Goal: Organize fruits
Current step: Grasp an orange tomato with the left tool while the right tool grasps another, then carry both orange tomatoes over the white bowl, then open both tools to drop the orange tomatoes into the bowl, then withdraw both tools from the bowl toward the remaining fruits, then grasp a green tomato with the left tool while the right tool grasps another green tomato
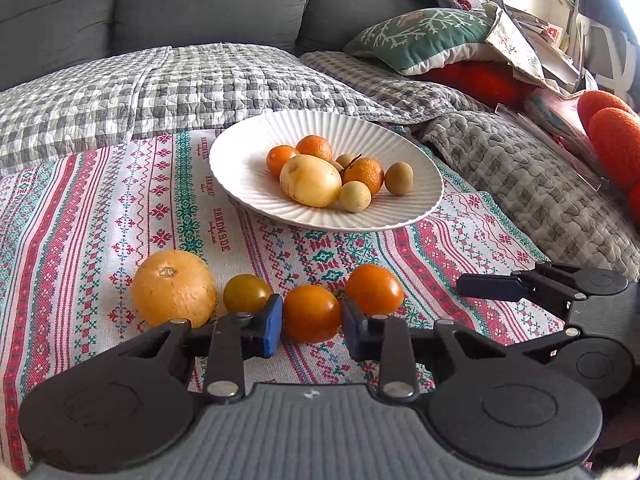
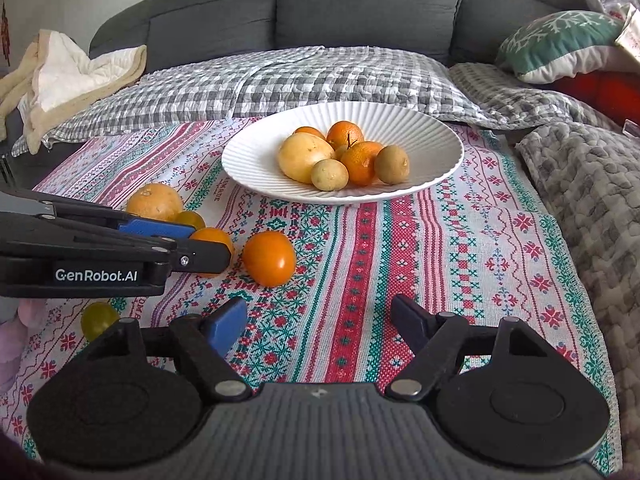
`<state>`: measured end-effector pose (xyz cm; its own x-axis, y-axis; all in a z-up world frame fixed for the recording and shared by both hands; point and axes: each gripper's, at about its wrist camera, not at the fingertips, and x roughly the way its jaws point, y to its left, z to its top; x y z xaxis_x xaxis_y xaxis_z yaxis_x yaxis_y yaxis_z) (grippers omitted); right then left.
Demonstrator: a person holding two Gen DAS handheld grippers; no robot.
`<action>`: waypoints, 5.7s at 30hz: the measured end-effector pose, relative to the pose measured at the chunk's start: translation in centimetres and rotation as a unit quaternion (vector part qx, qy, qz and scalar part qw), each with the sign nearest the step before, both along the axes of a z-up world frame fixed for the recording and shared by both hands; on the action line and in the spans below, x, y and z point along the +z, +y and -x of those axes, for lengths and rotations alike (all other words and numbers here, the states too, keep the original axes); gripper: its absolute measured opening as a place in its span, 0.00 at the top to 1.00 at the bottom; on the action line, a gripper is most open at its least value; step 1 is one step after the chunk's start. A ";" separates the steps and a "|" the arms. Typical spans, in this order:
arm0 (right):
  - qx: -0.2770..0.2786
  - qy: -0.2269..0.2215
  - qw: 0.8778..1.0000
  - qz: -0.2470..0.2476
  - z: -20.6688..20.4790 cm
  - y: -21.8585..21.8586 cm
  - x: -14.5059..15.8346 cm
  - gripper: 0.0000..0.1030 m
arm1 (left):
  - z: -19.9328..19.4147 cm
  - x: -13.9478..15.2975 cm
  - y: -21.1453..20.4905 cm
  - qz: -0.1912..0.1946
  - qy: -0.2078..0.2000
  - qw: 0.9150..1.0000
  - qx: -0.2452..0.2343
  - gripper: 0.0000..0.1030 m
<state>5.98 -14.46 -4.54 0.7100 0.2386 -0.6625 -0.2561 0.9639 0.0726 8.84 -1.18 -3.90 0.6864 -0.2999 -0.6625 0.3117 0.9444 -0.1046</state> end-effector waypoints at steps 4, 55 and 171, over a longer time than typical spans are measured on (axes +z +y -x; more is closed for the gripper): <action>0.006 0.003 1.000 -0.001 -0.8 0.8 0.1 0.34 | 0.5 0.4 0.9 -0.003 0.001 1.000 0.005 0.82; -0.025 -0.065 0.997 -0.041 -4.1 -1.8 4.9 0.72 | -1.8 4.6 0.9 0.046 -0.029 0.994 0.099 0.82; 0.086 0.009 0.996 0.021 4.7 4.2 1.9 0.01 | 4.5 -0.7 6.1 -0.061 0.027 0.998 -0.005 0.79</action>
<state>1.27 -10.25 -2.62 0.6485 0.3278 -0.6870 -0.4164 0.9083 0.0403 4.37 4.87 -4.57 0.6453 -0.2216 -0.7311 0.3190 0.9477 -0.0058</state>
